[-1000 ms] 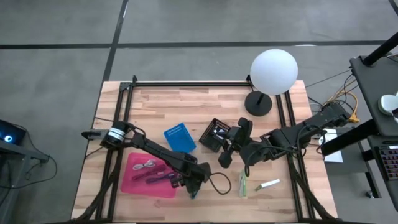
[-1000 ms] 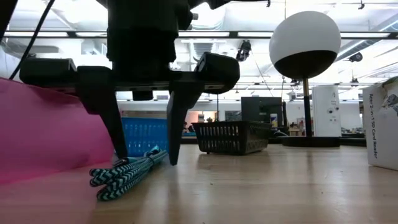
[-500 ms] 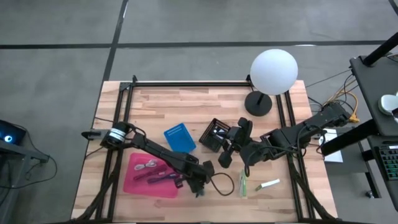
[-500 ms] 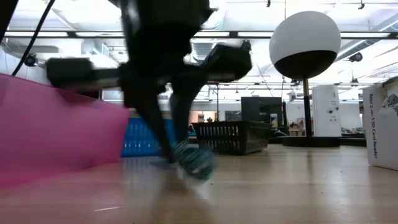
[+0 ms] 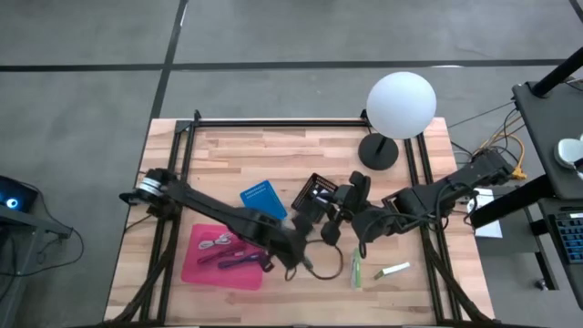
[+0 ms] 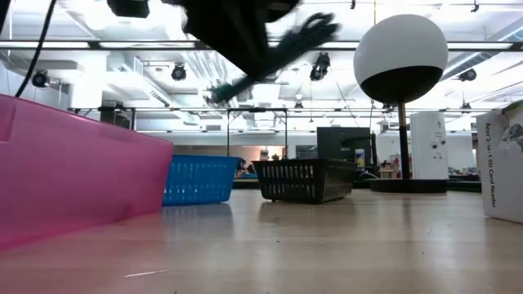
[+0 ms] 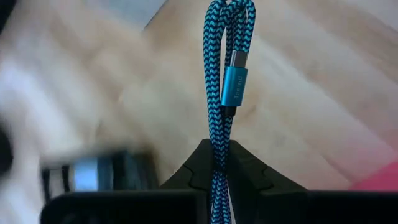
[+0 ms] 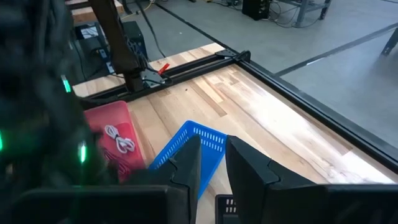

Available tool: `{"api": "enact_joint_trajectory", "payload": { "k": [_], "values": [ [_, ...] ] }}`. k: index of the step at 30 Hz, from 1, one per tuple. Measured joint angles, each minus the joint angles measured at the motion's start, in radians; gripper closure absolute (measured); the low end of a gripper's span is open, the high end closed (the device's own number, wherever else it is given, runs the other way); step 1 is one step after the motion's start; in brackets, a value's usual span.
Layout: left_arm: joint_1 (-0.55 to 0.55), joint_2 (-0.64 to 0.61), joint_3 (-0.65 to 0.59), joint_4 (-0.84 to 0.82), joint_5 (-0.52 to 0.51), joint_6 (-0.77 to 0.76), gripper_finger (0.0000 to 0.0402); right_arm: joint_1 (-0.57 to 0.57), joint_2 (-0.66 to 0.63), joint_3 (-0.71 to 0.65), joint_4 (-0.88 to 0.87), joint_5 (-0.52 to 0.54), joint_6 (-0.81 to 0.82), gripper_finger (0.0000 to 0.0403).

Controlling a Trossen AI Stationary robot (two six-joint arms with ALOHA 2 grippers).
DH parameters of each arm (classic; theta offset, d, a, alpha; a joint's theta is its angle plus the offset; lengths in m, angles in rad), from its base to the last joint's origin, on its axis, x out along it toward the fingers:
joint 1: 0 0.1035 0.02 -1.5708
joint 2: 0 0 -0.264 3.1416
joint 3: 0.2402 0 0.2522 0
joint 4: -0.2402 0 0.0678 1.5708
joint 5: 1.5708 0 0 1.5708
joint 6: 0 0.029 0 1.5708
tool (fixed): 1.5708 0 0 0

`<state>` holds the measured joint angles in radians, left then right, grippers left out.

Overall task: Pick and place items into bin
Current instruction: Put the blue and black charger cable into the pink bin

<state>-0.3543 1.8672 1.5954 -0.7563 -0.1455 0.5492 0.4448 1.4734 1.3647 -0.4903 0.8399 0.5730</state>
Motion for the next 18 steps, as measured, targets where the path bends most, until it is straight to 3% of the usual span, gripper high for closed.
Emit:
{"api": "enact_joint_trajectory", "payload": {
  "k": [2, 8, 13, 18],
  "values": [
    [0.0, -0.047, -0.008, -0.062, -0.045, -0.143, 0.0392, -0.001, -0.002, 0.0, -0.001, 0.001, 0.004, 0.034],
    [-0.011, -0.217, -0.116, -0.236, -0.037, -0.539, 0.0392, -0.001, -0.001, 0.0, -0.01, 0.001, 0.003, 0.034],
    [-0.014, -0.344, -0.22, -0.367, 0.109, -0.795, 0.0392, 0.0, -0.003, 0.0, -0.036, -0.002, 0.0, 0.034],
    [-0.046, -0.452, -0.369, -0.376, 0.174, -0.952, 0.0392, 0.0, -0.005, 0.0, -0.056, -0.002, 0.001, 0.034]
  ]
}}
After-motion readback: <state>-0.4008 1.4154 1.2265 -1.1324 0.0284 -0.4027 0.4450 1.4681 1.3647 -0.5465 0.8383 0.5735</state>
